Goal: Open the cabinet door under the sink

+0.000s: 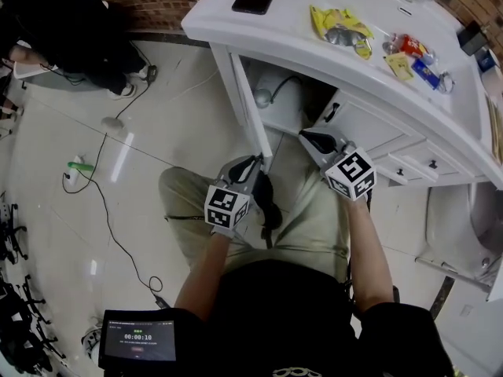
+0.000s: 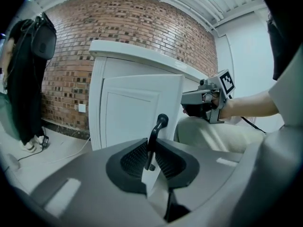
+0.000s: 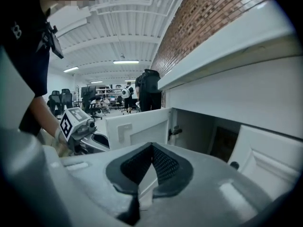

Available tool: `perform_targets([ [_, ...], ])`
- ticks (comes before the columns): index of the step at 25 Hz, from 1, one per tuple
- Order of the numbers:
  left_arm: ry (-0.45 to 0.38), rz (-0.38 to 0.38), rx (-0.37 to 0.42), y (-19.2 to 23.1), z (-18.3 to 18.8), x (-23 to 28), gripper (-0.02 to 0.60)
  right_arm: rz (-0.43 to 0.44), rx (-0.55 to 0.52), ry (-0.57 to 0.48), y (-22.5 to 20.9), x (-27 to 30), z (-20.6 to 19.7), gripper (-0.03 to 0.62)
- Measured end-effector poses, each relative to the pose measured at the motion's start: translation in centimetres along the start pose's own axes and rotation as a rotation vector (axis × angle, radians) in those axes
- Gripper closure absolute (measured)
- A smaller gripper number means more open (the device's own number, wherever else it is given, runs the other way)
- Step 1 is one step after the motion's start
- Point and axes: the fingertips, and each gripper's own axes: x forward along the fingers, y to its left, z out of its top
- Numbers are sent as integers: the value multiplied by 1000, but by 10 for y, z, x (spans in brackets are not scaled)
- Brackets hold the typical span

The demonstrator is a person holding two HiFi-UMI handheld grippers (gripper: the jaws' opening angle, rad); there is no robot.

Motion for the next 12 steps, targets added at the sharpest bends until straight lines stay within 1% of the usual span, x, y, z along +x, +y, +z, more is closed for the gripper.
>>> perform_targets([
  [3,-5,27,0,11,-3,-9,520,10,9,-6,1,8,0,603],
  [6,3,49,36,20,-5,-11,526,18,43,-31,-5,13,-1,603],
  [9,7,65,62,29,-7,-17,529,29,40,-25,-1,22,-1,603],
  [12,-4,99,49,43,-8,-28,531,39,27,-7,5,32,-2,603],
])
